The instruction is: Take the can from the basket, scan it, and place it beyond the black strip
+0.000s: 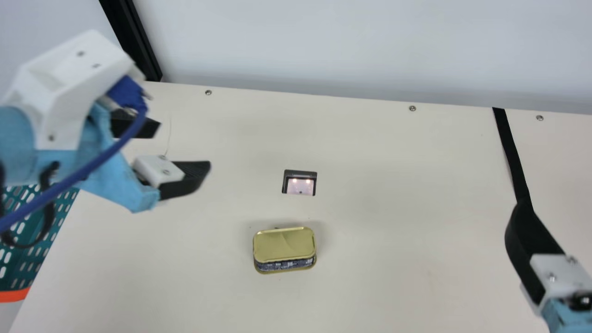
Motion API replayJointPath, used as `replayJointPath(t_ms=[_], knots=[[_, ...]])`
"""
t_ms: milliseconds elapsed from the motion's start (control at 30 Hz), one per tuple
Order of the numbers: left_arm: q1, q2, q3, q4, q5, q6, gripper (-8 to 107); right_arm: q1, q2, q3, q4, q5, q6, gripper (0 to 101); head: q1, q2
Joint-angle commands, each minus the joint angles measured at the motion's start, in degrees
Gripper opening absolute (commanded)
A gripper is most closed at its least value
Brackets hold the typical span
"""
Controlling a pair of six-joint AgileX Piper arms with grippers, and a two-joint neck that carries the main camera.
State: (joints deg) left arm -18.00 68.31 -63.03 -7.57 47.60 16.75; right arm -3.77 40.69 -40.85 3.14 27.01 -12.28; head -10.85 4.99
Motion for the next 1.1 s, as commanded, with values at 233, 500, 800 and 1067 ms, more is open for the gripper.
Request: replayJointPath(t_ms=[233, 500, 800, 1067], knots=[[6.89, -12.19, 11.34, 3.49, -5.14, -6.17, 90, -5.3, 16.17, -11.2, 15.13, 2.13, -20.58, 101, -0.48, -0.02], [14.03, -21.73, 20.93, 1.86, -6.46, -5.54, 90, -15.63, 27.47, -18.32, 33.68, 10.01, -41.81, 101, -0.48, -0.02], [21.92, -30.21, 29.71, -1.15, -5.55, -2.88, 90, -24.63, 37.65, -19.45, 46.45, 21.43, -56.76, 101, -0.48, -0.02], [25.24, -33.26, 33.49, -2.4, -3.78, -1.92, 90, -23.9, 42.82, -16.99, 49.98, 24.23, -60.78, 101, -0.48, -0.02]])
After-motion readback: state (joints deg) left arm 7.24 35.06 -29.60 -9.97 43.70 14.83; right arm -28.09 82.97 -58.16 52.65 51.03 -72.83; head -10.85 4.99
